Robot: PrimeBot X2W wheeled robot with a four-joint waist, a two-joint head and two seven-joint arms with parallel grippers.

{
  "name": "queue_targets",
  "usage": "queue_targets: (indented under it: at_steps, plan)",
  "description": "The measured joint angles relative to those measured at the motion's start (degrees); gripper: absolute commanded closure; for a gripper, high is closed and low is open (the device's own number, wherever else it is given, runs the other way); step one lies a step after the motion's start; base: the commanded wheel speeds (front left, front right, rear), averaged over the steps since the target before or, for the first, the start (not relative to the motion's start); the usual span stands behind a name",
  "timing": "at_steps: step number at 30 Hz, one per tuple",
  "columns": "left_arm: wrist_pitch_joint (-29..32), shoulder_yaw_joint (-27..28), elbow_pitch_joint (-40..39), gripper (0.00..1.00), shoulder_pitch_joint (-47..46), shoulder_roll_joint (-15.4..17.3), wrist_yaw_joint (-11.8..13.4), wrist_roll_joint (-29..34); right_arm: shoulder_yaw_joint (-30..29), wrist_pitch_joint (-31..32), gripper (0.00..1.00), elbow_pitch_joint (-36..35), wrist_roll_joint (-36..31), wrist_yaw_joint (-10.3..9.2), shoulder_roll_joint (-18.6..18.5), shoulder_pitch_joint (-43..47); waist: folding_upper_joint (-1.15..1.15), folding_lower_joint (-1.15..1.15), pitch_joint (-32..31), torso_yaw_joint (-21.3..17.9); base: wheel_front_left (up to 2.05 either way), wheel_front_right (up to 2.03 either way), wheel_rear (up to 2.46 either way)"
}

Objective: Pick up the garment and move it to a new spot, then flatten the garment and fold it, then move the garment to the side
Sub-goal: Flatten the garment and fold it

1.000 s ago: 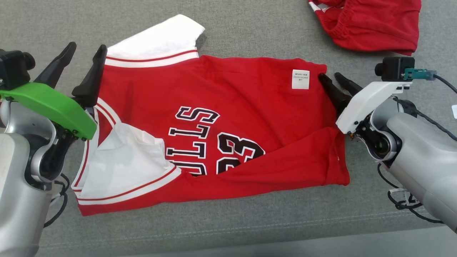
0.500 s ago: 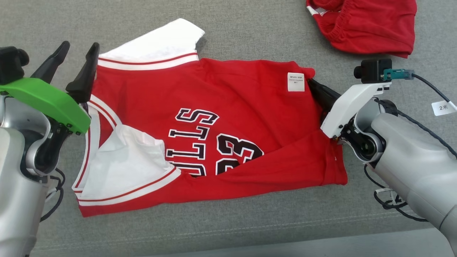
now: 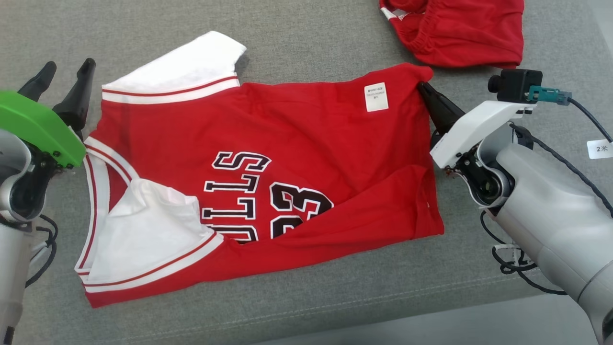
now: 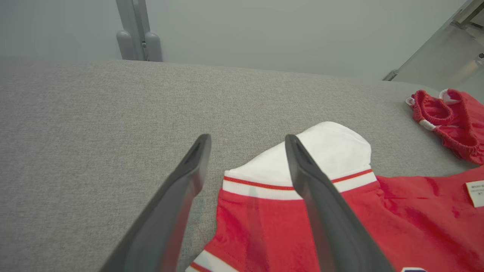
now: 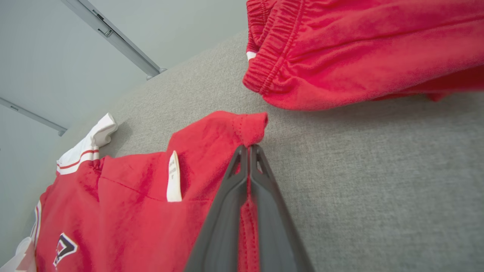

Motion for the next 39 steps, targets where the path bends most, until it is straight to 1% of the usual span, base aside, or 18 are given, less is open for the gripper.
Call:
queue_targets:
  at_steps: [7, 10, 12, 13, 14, 18, 24, 26, 27, 28, 29, 30, 31, 32, 33, 34, 35, 39]
  plan:
    - [4.6, 0.8, 5.1, 0.0, -2.3, 0.5, 0.2, -2.8, -0.1, -0.5, 1.0, -0.5, -0.4, 0.86, 1.6, -0.7, 0.0, 0.0, 1.2, -2.1, 0.0, 0.0, 0.0]
    - [6.5, 1.7, 7.7, 0.0, -3.5, 1.3, 0.7, -3.3, 0.2, -0.9, 1.0, -0.9, -0.9, 1.29, 2.7, -0.9, 0.0, 0.0, 1.8, -3.3, 0.0, 0.0, 0.0]
    - [6.8, 2.5, 9.1, 0.0, -4.3, 1.6, 1.1, -4.9, 0.4, -0.9, 1.0, -0.9, -1.1, 1.35, 3.3, -1.0, 0.0, 0.0, 2.3, -4.2, 0.0, 0.0, 0.0]
    - [7.3, 3.5, 10.2, 0.0, -5.3, 1.5, 1.2, -5.9, 0.4, -1.0, 1.0, -0.9, -1.5, 1.51, 3.6, -1.2, 0.0, 0.0, 2.7, -5.2, 0.0, 0.0, 0.0]
    - [7.9, 3.6, 10.8, 0.0, -5.8, 1.4, 1.2, -6.3, 0.4, -1.0, 1.0, -0.9, -1.6, 1.81, 3.6, -1.2, 0.0, 0.0, 2.9, -5.6, 0.0, 0.0, 0.0]
    - [10.2, 3.5, 13.1, 0.0, -6.2, 0.1, 1.2, -8.6, 0.2, -1.0, 1.0, -0.7, -2.1, 1.87, 3.6, -1.2, 0.0, 0.0, 3.6, -7.0, 0.0, 0.0, 0.0]
    - [12.4, 3.2, 16.1, 0.0, -7.1, -0.5, 1.0, -9.6, -0.3, -1.4, 1.0, 0.3, -2.6, 2.35, 3.6, -1.2, 0.0, 0.0, 4.0, -7.8, 0.0, 0.0, 0.0]
    - [14.0, 2.8, 16.7, 0.0, -7.3, -1.0, 0.5, -10.4, -0.3, -1.4, 1.0, 0.7, -2.7, 2.36, 3.6, -1.2, 0.0, 0.0, 3.6, -7.8, 0.0, 0.0, 0.0]
    - [14.8, 2.6, 17.0, 0.04, -7.3, -1.3, 0.3, -11.2, -0.3, -1.4, 1.0, 0.9, -2.8, 2.36, 3.6, -1.2, 0.0, 0.0, 3.4, -7.7, 0.0, 0.0, 0.0]
    - [15.8, 2.2, 17.3, 0.06, -7.4, -1.7, 0.0, -12.2, -0.4, -1.4, 1.0, 1.1, -2.8, 2.41, 3.6, -1.2, 0.0, 0.0, 3.1, -7.7, 0.0, 0.0, 0.0]
    - [16.5, 1.7, 17.5, 0.29, -7.4, -1.9, -0.3, -12.5, -0.5, -1.4, 1.0, 1.4, -3.0, 2.54, 3.5, -1.1, 0.0, 0.0, 2.8, -7.6, 0.0, 0.0, 0.0]
    - [17.0, 1.3, 17.5, 0.46, -7.4, -2.1, -0.5, -12.5, -0.5, -1.4, 1.0, 1.7, -3.0, 2.56, 3.5, -1.0, 0.0, 0.0, 2.5, -7.6, 0.0, 0.0, 0.0]
    - [17.5, 0.9, 17.7, 0.55, -7.4, -2.2, -0.5, -12.5, -0.6, -1.4, 1.0, 2.0, -3.0, 2.81, 3.5, -0.9, 0.0, 0.0, 2.2, -7.5, 0.0, 0.0, 0.0]
    - [17.9, 0.4, 17.7, 0.6, -7.4, -2.3, -0.9, -12.5, -0.6, -1.5, 1.0, 2.2, -3.0, 2.82, 3.4, -0.7, 0.0, 0.0, 1.9, -7.3, 0.0, 0.0, 0.0]
    - [18.0, 0.0, 17.7, 0.81, -7.4, -2.5, -1.0, -12.5, -0.6, -1.5, 1.0, 2.3, -3.1, 2.82, 3.4, -0.5, 0.0, 0.0, 1.5, -7.2, 0.0, 0.0, 0.0]
    - [17.8, -0.2, 17.7, 0.98, -7.4, -2.6, -1.0, -12.4, -0.6, -1.5, 1.0, 2.5, -3.1, 2.82, 3.4, -0.3, 0.0, 0.0, 1.1, -7.0, 0.0, 0.0, 0.0]
    - [17.4, -0.4, 17.5, 1.0, -7.4, -2.7, -1.1, -12.3, -0.6, -1.5, 1.0, 2.8, -3.2, 2.83, 3.3, -0.2, 0.0, 0.0, 0.8, -6.9, 0.0, 0.0, 0.0]
    - [15.8, -1.7, 15.9, 1.0, -7.4, -2.5, -2.0, -11.5, -0.6, -1.5, 1.0, 3.5, -3.4, 2.85, 3.4, 0.9, 0.0, 0.0, -0.8, -6.0, 0.0, 0.0, 0.0]
